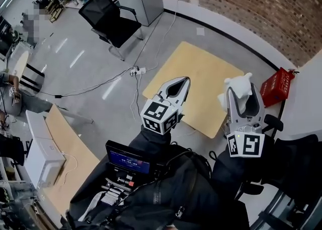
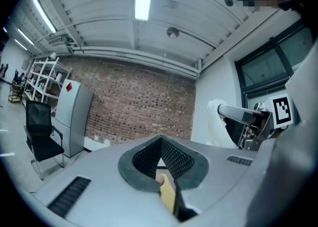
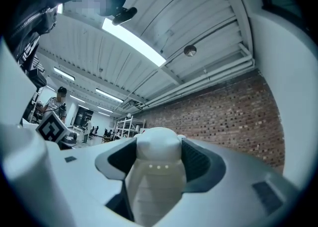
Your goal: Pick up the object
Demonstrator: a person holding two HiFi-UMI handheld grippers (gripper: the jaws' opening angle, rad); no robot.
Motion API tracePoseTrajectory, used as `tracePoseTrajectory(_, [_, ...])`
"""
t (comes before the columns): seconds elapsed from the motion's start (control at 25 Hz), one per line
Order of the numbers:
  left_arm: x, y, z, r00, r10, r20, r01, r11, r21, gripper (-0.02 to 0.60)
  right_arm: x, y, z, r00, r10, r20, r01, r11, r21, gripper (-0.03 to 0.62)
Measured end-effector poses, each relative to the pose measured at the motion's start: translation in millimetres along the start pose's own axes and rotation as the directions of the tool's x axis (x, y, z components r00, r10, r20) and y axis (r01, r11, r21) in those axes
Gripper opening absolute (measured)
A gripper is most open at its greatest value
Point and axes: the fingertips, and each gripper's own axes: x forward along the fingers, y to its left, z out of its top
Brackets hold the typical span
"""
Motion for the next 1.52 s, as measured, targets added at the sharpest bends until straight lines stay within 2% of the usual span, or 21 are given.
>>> tracePoseTrajectory(0.64, [-20.0,-3.2,39.8,0.996,0.0,0.084,-0.003,0.999,0.034,0.0,-8.5,7.0,59.0,0.985,0.021,0.168,-0.029,0.999,0.046,0.292])
tracePoseTrajectory(1.08, [-16.4,-7.5,48.3,0.994,-0.019,0.105,0.015,0.999,0.04,0.0,-15.7,-1.4,76.5,0.97,0.03,0.241,-0.061,0.99,0.125,0.293])
tracePoseTrajectory(1.52, [-2.8,-18.4,52.8,0.992,-0.038,0.12,0.032,0.998,0.051,0.0,-18.4,-14.6,81.3,0.962,0.032,0.271,-0.074,0.987,0.144,0.293])
